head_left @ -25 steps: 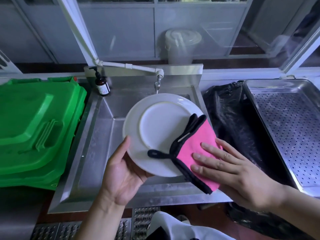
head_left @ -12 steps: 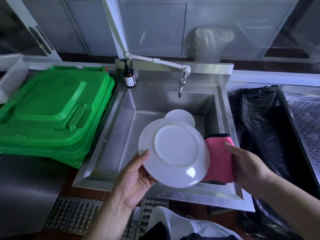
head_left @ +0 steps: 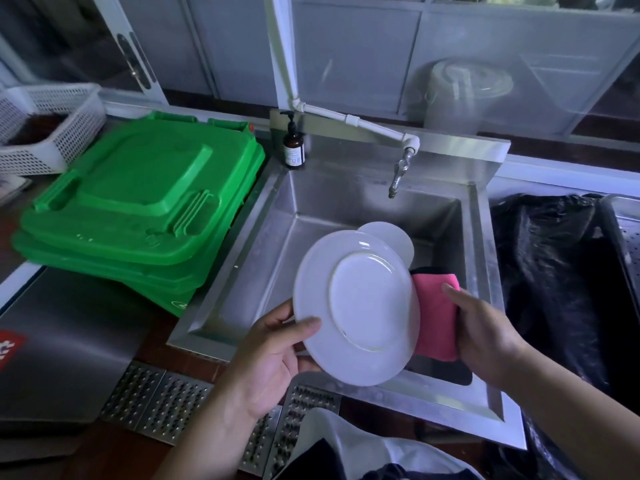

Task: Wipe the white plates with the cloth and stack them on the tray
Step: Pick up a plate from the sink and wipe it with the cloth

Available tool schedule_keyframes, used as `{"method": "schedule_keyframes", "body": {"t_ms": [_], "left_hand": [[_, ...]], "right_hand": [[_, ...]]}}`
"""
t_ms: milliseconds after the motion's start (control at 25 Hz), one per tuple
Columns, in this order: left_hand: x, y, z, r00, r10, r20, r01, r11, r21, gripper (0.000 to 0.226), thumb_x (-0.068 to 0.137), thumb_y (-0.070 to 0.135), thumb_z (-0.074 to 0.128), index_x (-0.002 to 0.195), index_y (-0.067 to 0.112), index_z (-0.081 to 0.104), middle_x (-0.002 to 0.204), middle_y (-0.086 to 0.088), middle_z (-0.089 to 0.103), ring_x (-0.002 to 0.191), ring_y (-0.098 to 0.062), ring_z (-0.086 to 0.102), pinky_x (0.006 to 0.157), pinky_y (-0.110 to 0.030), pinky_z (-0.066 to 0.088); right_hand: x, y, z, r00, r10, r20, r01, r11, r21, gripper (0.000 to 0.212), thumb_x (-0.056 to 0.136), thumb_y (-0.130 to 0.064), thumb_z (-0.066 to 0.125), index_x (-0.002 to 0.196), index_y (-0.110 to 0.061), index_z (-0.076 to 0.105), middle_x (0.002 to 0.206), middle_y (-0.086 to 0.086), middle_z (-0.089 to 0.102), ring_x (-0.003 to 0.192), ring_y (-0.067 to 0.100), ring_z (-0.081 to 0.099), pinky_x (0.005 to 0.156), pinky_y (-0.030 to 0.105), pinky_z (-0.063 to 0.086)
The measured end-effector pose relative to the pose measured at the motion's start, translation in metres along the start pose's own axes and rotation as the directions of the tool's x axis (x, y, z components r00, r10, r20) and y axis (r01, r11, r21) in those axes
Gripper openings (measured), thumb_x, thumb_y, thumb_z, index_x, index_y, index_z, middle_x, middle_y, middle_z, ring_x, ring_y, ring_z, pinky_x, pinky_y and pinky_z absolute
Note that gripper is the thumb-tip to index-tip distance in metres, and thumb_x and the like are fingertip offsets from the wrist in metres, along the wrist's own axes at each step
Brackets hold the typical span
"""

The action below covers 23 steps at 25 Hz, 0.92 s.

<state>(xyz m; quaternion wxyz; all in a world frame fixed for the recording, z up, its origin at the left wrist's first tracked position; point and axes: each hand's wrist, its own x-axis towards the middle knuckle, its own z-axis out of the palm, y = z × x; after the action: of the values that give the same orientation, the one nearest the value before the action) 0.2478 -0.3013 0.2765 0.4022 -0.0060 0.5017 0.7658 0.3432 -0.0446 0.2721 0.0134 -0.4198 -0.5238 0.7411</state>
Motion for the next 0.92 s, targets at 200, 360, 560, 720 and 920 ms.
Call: {"method": "schedule_keyframes", "body": {"t_ms": [200,360,560,720,920], "left_hand": [[-0.002,0.000,0.003,0.995,0.084,0.045,-0.088,0.993,0.083,0.029,0.078,0.007,0.068,0.104,0.011,0.078,0.109,-0.018,0.075,0.093,-0.030,0.074,0.064,-0.041,0.063],[-0.007,0.008,0.006,0.981,0.156,0.119,-0.171,0.978,0.123,0.028,0.069,0.020,0.077,0.096,0.014,0.080,0.094,-0.014,0.076,0.084,-0.027,0.071,0.062,-0.037,0.060],[-0.008,0.019,0.004,0.963,0.221,0.156,-0.236,0.968,0.081,0.037,0.071,0.019,0.079,0.108,0.015,0.079,0.105,-0.014,0.076,0.093,-0.026,0.071,0.070,-0.036,0.062],[-0.006,0.026,0.004,0.958,0.238,0.160,-0.247,0.968,0.037,0.035,0.077,0.013,0.078,0.112,0.018,0.078,0.112,-0.011,0.076,0.099,-0.023,0.072,0.071,-0.037,0.064],[-0.001,0.036,-0.003,0.955,0.276,0.110,-0.275,0.961,-0.027,0.038,0.085,0.002,0.057,0.106,0.023,0.080,0.110,-0.001,0.076,0.100,-0.016,0.071,0.064,-0.031,0.063]], "right_hand": [[-0.032,-0.035,0.032,0.436,-0.713,0.549,0.886,0.235,-0.400,0.039,0.102,-0.026,0.045,0.140,-0.027,0.056,0.147,-0.008,0.053,0.142,0.011,0.041,0.118,0.044,0.026],[-0.030,-0.048,0.062,0.182,-0.386,0.904,0.891,-0.323,-0.317,0.049,0.102,-0.026,0.042,0.151,-0.019,0.042,0.162,-0.004,0.030,0.154,0.017,0.014,0.122,0.057,0.009],[-0.019,-0.061,0.070,0.242,-0.491,0.837,0.903,-0.202,-0.380,0.047,0.104,-0.025,0.040,0.150,-0.019,0.044,0.161,-0.003,0.034,0.153,0.015,0.017,0.122,0.055,0.011],[-0.004,-0.072,0.065,0.393,-0.575,0.717,0.899,0.077,-0.431,0.045,0.102,-0.022,0.044,0.147,-0.021,0.047,0.158,-0.005,0.039,0.151,0.010,0.023,0.124,0.050,0.015],[-0.006,-0.056,0.036,0.672,-0.555,0.491,0.738,0.561,-0.376,0.047,0.105,-0.017,0.045,0.149,-0.032,0.041,0.157,-0.018,0.036,0.149,-0.002,0.017,0.126,0.037,0.011]]}}
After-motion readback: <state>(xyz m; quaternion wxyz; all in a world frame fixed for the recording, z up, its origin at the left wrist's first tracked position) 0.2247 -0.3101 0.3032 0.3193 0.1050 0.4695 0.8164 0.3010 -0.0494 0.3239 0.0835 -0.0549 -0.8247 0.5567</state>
